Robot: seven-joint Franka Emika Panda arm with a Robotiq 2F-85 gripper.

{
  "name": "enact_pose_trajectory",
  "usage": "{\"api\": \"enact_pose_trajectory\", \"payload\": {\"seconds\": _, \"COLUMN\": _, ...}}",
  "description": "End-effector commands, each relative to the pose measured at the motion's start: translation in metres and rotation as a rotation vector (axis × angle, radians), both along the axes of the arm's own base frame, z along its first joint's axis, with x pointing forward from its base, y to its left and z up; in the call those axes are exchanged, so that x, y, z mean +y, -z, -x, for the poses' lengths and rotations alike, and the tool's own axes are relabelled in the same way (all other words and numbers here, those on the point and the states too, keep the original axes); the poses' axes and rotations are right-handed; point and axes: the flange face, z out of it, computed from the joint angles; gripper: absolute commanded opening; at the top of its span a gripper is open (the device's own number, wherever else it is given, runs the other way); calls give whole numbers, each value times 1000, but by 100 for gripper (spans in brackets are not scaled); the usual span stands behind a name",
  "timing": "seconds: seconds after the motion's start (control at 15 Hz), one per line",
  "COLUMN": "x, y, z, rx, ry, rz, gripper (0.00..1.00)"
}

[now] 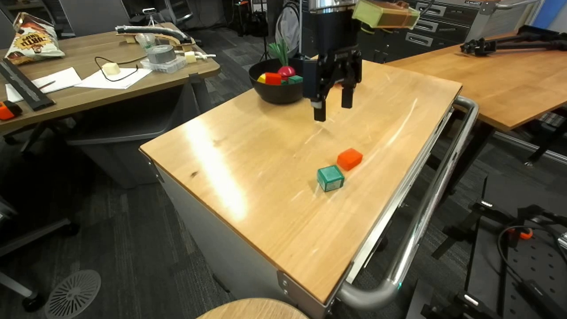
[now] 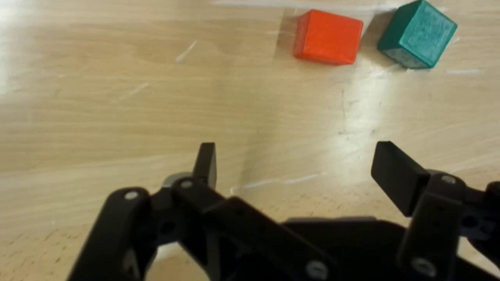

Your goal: Place the toys in the black bowl then put the apple at the left back corner of the trolley

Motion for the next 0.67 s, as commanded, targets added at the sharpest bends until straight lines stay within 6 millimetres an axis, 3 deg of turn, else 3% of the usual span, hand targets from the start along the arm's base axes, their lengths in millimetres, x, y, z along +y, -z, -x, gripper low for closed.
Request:
{"api": "enact_pose_trajectory", "payload": {"seconds": 0.0, "x": 2, "y": 4, "z": 3, "rx": 14, "ry": -3, "rz": -2, "gripper": 100}}
{"api": "enact_pose_trajectory", "payload": {"seconds": 0.27, "x": 11, "y": 13, "z": 5, "rx": 14, "ry": 4, "rz": 17, "gripper": 100}}
{"api": "enact_pose_trajectory", "payload": {"seconds": 0.6, "x": 41, "y": 25, "z": 23, "rx": 16, "ry": -43, "rz": 97, "gripper": 100}}
